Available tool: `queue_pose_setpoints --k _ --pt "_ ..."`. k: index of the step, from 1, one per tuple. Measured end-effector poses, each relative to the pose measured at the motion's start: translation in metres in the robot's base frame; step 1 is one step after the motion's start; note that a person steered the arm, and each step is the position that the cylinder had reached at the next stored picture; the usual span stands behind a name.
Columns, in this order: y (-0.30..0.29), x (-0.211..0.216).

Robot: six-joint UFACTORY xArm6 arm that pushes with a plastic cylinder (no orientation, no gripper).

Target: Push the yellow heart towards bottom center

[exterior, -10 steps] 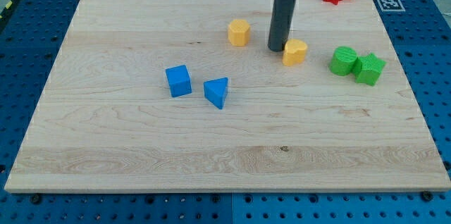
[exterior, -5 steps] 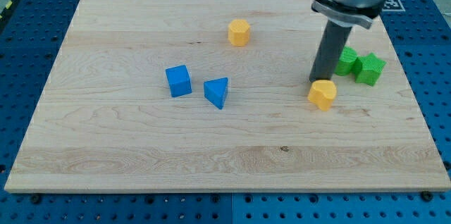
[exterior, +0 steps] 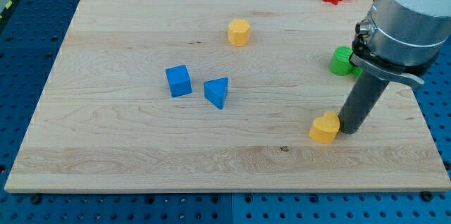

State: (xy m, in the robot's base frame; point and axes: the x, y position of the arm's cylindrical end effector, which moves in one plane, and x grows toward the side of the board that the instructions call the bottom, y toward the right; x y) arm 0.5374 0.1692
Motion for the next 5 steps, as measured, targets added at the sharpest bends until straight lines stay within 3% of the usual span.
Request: queue_pose_setpoints --k 5 --pt "-0.101 -0.002"
